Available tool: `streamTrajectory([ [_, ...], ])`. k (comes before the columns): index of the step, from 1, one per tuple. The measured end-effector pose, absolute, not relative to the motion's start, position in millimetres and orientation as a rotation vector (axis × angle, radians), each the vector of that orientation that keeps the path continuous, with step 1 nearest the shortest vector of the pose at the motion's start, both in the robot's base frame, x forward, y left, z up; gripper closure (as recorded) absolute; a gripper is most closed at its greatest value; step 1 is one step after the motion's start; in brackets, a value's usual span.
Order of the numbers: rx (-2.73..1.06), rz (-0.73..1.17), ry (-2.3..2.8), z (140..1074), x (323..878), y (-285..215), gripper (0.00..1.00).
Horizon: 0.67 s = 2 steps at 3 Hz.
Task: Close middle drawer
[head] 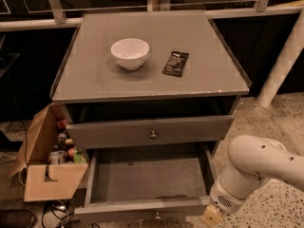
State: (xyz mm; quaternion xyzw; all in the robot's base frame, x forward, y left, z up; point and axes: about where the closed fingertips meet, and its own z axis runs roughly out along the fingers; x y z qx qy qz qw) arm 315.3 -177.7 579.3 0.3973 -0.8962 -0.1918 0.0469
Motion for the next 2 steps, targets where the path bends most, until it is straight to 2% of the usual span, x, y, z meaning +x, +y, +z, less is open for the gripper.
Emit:
streamTrajectory([
  [2, 0.821, -0.65, -2.889, 523.4, 335.5, -186.6, 1.0],
])
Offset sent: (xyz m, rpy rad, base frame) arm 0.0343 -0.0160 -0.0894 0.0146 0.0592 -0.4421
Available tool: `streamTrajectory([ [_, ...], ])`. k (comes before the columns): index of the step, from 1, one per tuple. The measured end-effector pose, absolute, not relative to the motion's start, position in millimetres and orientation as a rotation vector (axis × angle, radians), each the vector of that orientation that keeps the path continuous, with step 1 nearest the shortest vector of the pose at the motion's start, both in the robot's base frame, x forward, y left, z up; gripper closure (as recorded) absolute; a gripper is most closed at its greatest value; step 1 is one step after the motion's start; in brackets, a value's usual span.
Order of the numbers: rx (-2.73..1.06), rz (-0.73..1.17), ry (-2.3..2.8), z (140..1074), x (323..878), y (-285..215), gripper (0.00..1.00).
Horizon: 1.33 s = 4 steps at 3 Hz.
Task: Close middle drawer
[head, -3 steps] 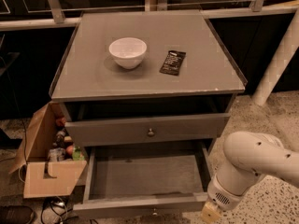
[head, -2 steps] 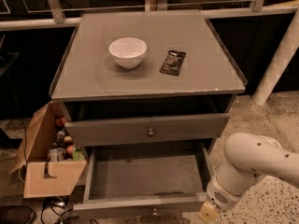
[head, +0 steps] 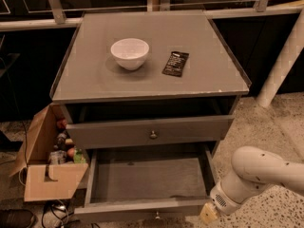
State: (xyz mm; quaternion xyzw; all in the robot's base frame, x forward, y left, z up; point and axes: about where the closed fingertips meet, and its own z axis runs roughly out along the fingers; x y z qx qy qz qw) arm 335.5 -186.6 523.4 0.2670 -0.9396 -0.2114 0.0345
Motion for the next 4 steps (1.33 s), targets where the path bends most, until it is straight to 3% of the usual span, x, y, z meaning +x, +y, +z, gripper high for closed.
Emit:
streamTrajectory([
  [2, 0.724, -0.69, -2.893, 510.4, 332.0, -188.4, 1.0],
  [4, 0.427, -0.724, -2.836, 433.2, 331.3, -198.1, 1.0],
])
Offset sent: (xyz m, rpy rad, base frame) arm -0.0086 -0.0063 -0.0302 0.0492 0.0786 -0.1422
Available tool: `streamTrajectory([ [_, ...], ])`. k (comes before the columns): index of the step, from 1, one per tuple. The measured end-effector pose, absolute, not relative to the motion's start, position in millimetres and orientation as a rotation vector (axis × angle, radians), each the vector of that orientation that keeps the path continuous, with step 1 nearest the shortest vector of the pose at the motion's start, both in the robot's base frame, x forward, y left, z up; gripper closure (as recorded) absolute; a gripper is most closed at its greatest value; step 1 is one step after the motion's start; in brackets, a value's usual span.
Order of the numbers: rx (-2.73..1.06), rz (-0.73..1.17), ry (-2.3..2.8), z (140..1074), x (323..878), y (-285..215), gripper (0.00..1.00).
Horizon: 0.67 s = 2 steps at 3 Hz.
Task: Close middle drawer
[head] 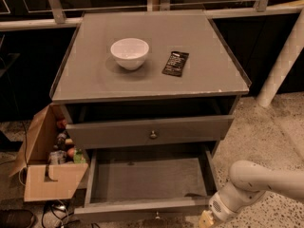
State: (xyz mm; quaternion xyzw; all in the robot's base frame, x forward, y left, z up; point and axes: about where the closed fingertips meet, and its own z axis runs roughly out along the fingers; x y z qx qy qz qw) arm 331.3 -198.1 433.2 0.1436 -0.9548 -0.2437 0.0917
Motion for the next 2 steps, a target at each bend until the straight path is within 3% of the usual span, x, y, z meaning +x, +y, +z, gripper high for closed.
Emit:
streamTrajectory([
  [2, 0.359, -0.763, -2.811, 417.2, 333.9, -187.5, 1.0],
])
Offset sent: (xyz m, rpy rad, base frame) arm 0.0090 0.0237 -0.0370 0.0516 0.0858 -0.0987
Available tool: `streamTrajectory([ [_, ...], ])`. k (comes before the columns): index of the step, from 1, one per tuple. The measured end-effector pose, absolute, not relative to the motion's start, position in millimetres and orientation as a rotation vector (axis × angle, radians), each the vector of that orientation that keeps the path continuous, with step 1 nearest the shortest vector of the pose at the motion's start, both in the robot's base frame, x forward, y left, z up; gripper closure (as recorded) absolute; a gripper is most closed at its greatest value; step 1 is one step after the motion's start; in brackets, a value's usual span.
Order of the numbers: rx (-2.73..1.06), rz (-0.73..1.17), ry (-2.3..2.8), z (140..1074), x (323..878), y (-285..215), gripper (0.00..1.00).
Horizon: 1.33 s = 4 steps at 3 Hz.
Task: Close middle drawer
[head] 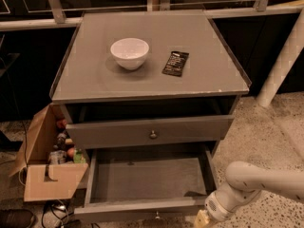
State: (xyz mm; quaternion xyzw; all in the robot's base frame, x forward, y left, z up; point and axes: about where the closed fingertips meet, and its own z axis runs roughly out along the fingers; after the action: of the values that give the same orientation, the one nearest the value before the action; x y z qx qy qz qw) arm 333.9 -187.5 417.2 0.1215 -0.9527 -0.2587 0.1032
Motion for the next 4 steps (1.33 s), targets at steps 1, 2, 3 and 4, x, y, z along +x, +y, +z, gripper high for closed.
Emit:
streamTrajectory([
  [1, 0.319, -0.788, -2.819, 406.7, 351.5, -174.5, 1.0],
  [2, 0.305, -0.806, -2.845, 407.6, 372.7, -166.4, 1.0],
  [3, 0.266, -0.865, -2.868, 413.8, 391.5, -160.1, 1.0],
  [4, 0.259, -0.874, -2.853, 410.2, 392.6, -157.9, 1.0],
])
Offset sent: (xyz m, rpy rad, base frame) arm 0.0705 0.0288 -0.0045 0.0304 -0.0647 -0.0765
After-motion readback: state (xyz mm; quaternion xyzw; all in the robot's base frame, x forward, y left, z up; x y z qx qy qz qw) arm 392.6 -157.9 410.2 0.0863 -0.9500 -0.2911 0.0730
